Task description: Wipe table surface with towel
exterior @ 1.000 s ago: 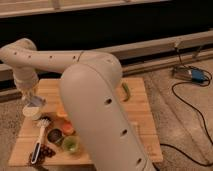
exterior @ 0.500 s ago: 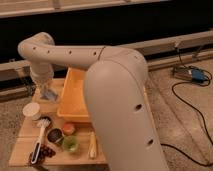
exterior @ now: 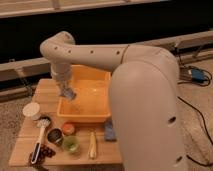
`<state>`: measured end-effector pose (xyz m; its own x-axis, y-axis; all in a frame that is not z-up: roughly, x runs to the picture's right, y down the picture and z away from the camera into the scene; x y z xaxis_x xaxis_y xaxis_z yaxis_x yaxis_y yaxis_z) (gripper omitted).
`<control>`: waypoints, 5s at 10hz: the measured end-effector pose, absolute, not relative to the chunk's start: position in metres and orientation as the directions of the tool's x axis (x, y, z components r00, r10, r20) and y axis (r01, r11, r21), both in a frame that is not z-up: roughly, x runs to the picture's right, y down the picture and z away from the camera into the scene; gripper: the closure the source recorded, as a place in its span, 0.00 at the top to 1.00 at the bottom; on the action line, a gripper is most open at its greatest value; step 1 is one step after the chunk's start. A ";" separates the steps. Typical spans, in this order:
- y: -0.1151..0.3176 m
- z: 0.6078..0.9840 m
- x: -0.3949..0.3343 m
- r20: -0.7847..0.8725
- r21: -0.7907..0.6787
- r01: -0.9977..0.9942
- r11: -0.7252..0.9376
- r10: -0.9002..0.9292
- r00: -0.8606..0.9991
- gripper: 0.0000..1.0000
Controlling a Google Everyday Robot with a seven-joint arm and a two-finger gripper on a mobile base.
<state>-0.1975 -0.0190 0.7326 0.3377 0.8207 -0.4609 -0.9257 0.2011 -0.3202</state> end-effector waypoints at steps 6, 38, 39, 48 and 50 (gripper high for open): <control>-0.002 0.746 -0.067 -0.545 -0.097 -0.994 0.040 0.834 0.087 0.00; 0.077 0.852 0.147 -0.678 0.321 -0.915 -0.245 0.614 -0.403 0.00; 0.077 0.853 0.157 -0.669 0.342 -0.903 -0.260 0.607 -0.428 0.00; 0.070 0.895 0.148 -0.677 0.362 -0.899 -0.248 0.593 -0.436 0.00; 0.081 0.885 0.129 -0.704 0.323 -0.922 -0.216 0.596 -0.386 0.00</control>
<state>0.1291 0.0808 0.8847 -0.3862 0.5958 -0.7042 -0.9215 -0.2158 0.3229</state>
